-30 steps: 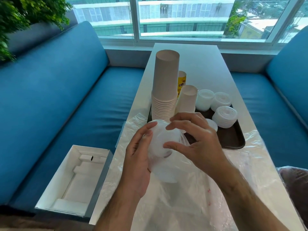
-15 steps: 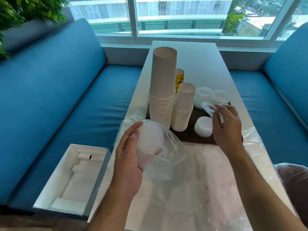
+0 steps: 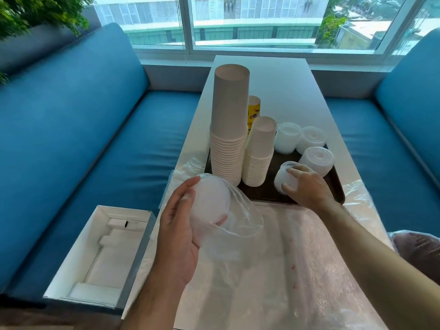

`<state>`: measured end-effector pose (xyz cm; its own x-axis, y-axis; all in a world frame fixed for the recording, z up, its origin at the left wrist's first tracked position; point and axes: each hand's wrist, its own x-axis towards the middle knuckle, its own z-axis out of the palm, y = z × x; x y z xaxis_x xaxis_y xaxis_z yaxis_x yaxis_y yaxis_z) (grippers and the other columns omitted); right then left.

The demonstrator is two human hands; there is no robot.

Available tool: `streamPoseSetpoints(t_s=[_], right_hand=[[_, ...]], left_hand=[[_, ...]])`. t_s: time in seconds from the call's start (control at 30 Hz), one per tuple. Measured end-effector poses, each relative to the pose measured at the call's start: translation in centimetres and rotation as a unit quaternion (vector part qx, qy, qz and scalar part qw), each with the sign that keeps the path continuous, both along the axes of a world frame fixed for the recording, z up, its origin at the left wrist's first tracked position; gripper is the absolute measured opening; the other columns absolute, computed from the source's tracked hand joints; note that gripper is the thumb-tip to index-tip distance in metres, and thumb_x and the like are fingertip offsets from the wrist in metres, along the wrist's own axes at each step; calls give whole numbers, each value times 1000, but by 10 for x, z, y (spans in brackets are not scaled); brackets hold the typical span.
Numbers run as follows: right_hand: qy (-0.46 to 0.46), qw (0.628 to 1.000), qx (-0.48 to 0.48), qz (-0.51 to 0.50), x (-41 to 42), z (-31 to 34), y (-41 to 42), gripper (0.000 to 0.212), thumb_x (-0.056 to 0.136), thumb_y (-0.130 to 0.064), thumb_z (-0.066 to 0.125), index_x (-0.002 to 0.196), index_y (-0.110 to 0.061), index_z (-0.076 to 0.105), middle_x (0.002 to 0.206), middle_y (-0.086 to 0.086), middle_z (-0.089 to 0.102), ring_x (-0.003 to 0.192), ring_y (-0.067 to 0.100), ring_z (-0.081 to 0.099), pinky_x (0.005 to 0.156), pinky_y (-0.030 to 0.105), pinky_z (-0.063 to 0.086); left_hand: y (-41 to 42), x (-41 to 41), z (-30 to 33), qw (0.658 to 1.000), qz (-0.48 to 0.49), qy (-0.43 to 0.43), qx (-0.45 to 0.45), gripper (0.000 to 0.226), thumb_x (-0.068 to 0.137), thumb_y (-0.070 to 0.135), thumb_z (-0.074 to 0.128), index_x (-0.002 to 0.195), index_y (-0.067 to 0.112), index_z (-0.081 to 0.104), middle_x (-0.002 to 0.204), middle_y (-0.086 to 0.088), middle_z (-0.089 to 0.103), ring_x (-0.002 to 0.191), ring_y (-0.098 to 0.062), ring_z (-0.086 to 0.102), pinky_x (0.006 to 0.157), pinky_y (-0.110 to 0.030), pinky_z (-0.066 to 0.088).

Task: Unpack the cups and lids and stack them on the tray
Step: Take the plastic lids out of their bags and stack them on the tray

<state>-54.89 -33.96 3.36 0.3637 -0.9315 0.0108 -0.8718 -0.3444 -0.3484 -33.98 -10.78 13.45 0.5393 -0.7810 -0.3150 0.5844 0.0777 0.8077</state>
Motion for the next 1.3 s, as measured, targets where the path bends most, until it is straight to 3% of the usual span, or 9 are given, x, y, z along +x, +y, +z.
streamPoseSetpoints(t_s=[0.27,0.43,0.53,0.63,0.7,0.8,0.9,1.03,1.3], right_hand=[[-8,996,-82,38,-4,-12,8,38,84,-14,73,121,-9,72,128,7,69,111,34,66,98,47,52],[9,996,-85,37,-6,-7,8,41,86,-15,72,126,-10,70,131,8,67,120,30,62,102,44,49],[8,997,-62,42,-2,5,11,48,85,-18,75,131,-10,65,136,9,63,125,30,57,103,41,45],[-112,989,-89,46,13,33,24,44,87,-12,73,130,-12,65,133,6,64,120,23,60,100,30,43],[-217,966,-130,53,30,58,44,36,89,-6,71,123,-14,70,121,2,68,104,14,65,95,26,50],[-311,925,-163,145,53,92,86,29,86,-2,72,113,-12,74,111,-1,69,96,0,61,90,19,50],[-285,915,-132,252,66,107,116,32,88,-12,75,120,-16,71,120,-1,67,111,6,61,99,18,48],[-253,923,-109,270,73,101,124,40,90,-21,76,129,-24,67,129,-5,65,117,10,61,98,33,56],[-275,910,-122,284,71,94,128,20,87,-21,77,107,-19,75,129,-1,66,117,14,64,95,33,57]], left_hand=[[-3,-3,0,1000,-7,-2,-2,29,77,34,65,102,28,78,135,2,58,121,-25,58,79,-52,60],[-3,-3,-1,1000,-8,0,0,22,85,30,63,101,28,78,129,6,62,119,-25,60,79,-52,61],[-3,-5,-1,1000,-20,-18,-2,29,80,33,65,106,28,77,123,9,65,117,-22,62,79,-50,61],[-4,-6,-1,999,-29,-36,-2,35,76,34,67,109,28,76,128,8,63,118,-22,61,81,-49,61],[-5,-7,-1,998,-29,-48,3,35,76,34,68,110,28,76,131,8,61,119,-22,60,83,-49,61],[-7,-8,-3,997,-35,-70,5,34,79,34,67,111,30,75,131,9,62,123,-23,60,87,-51,60],[-8,-8,-4,996,-48,-72,1,27,85,31,65,110,33,75,125,6,68,119,-25,63,86,-50,60],[-8,-7,-1,995,-58,-86,3,27,86,34,63,109,41,74,120,9,70,117,-23,65,84,-46,61],[-6,-3,1,995,-50,-81,12,34,86,43,59,118,42,69,120,6,70,117,-29,63,88,-54,59]])
